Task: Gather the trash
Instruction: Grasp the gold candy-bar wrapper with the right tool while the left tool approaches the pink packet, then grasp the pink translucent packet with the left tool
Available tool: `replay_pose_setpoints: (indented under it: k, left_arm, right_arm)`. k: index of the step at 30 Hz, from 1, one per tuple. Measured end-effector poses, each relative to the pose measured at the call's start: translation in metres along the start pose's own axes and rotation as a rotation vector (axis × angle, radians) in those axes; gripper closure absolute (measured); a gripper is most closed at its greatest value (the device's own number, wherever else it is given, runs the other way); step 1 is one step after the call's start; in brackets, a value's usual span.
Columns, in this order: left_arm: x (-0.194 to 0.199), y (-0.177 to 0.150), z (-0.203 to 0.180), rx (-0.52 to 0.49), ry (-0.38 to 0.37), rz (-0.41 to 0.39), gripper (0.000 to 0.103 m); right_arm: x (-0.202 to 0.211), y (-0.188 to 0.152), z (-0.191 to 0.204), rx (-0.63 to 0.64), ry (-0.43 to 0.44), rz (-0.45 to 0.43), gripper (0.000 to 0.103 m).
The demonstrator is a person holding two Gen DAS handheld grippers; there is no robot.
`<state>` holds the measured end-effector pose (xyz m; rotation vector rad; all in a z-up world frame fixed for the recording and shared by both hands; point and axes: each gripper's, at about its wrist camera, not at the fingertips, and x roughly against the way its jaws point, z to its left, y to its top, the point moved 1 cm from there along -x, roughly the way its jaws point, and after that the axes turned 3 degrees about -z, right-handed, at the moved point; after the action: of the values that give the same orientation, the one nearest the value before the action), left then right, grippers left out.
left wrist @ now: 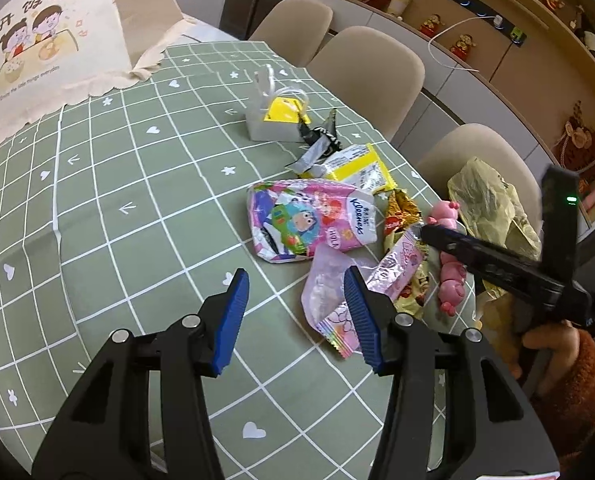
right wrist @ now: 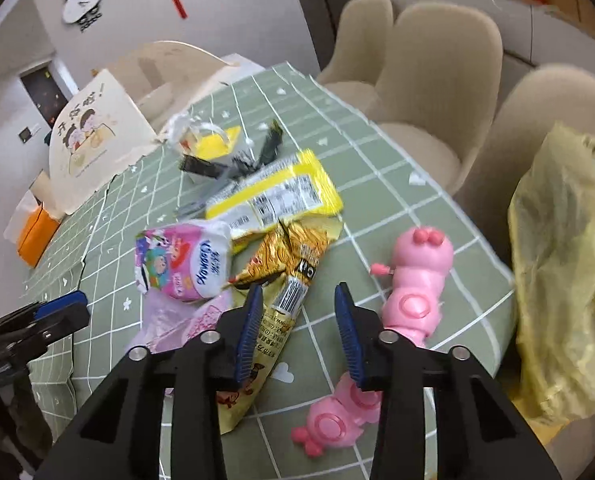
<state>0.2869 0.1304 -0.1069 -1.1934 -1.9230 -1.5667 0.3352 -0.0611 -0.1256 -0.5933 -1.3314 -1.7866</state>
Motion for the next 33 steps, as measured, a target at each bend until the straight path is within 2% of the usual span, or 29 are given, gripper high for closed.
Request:
replay_pose_setpoints:
  k: [4,5,8,12,17,22,26,30,33]
  left_arm:
    - [-0.001,-0.002,-0.002,-0.011,-0.003,0.008,0.056]
    - [-0.001,-0.003,-0.002,-0.010,-0.004,0.010,0.056]
    - [-0.001,-0.004,-0.005,-0.016,-0.011,0.016,0.056]
    - [-0.003,-0.006,-0.014,-0.052,-0.025,0.028,0.056]
    - [-0.010,-0.013,-0.026,-0.130,-0.028,0.062,0.056]
    - [-0.015,-0.019,-0.029,-0.157,-0.025,0.089,0.056]
    - [-0.022,-0.030,-0.046,-0.252,-0.092,0.135,0.056]
    - [-0.032,-0.044,-0.066,-0.345,-0.134,0.238,0.056]
    - [-0.028,-0.049,-0.076,-0.387,-0.154,0.237,0.056]
  right_arm:
    - [-0.007,-0.009,0.011,0.039,0.080,0.042,0.082]
    - [-0.005,-0.009,0.014,0.053,0.089,0.045,0.088]
    - [0.012,-0.006,0.018,0.078,0.064,-0.003,0.092]
    - [0.054,0.005,0.007,0.055,0.014,-0.113,0.092]
    - [0.097,0.002,-0.014,0.010,0.000,-0.182,0.092]
    - [0.120,-0.018,-0.036,-0.049,-0.026,-0.202,0.092]
    - [0.122,-0.033,-0.051,-0.103,-0.024,-0.181,0.092]
    - [0.121,-0.039,-0.051,-0.098,-0.037,-0.174,0.092]
    - [0.126,-0.041,-0.050,-0.078,-0.059,-0.185,0.092]
